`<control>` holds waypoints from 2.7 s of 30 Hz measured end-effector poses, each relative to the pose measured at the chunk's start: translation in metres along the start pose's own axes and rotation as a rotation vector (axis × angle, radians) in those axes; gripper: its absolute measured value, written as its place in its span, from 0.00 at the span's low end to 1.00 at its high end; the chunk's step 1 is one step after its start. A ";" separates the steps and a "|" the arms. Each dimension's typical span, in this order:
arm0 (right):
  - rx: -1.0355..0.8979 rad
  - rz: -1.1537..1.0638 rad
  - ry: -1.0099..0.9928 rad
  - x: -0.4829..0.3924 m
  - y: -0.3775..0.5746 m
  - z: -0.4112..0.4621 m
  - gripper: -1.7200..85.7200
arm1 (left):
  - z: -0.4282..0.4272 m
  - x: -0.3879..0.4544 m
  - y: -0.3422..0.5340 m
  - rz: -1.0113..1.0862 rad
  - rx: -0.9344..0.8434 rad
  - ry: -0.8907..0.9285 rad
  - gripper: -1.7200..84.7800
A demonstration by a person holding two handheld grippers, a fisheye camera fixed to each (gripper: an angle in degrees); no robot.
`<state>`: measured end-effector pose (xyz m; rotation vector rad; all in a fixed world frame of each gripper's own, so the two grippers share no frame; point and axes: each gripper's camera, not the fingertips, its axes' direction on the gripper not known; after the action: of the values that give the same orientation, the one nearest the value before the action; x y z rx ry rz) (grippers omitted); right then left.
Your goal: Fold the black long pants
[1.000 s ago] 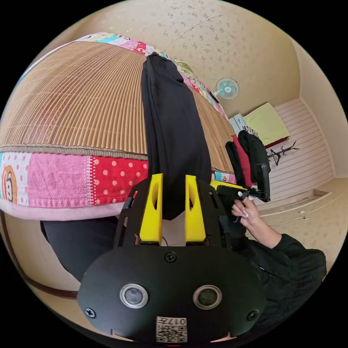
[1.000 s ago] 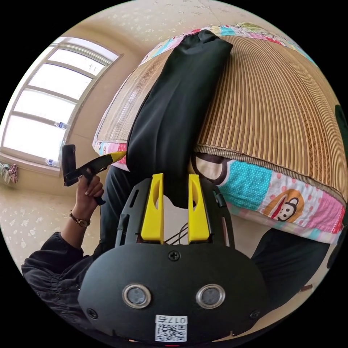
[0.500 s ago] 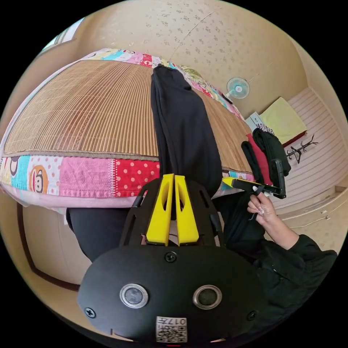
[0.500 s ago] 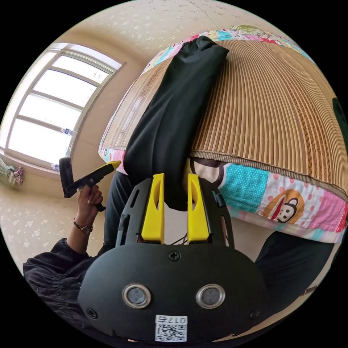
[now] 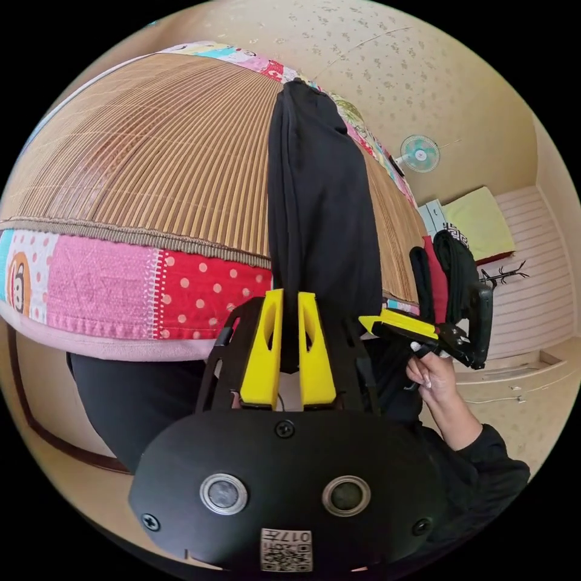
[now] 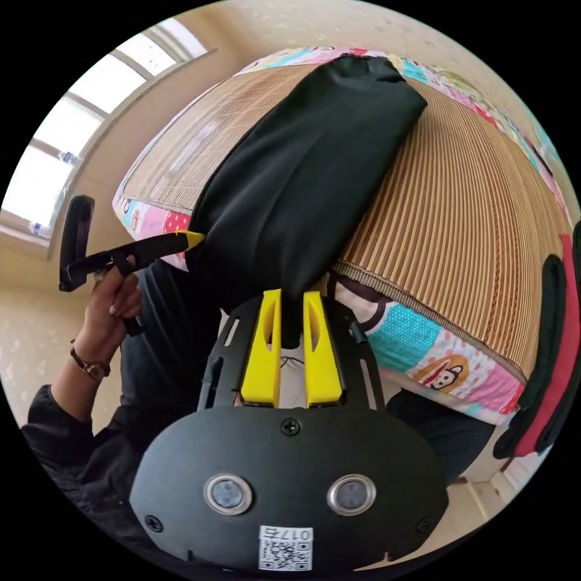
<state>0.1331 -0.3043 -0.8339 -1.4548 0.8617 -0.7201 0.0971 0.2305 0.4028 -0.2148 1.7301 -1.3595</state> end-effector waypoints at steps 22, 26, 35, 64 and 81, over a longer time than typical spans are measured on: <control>0.086 0.113 -0.096 -0.003 0.039 0.007 0.11 | 0.049 0.006 0.031 0.122 -0.104 -0.032 0.09; 0.035 0.073 -0.248 0.000 0.038 -0.015 0.07 | 0.040 0.030 0.041 0.192 -0.070 -0.049 0.07; 0.541 0.107 -0.490 0.070 -0.045 -0.272 0.07 | -0.128 0.083 -0.115 0.293 0.161 0.229 0.11; 0.223 0.307 -0.481 0.154 0.033 -0.179 0.15 | 0.095 0.013 -0.154 -0.020 0.029 0.141 0.15; 0.211 0.290 -0.515 0.148 0.084 -0.172 0.21 | 0.091 -0.057 0.013 0.146 -0.130 0.591 0.08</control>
<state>0.0580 -0.5203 -0.9149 -1.2125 0.5578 -0.1922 0.2014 0.2076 0.4224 0.2674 2.2717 -1.2783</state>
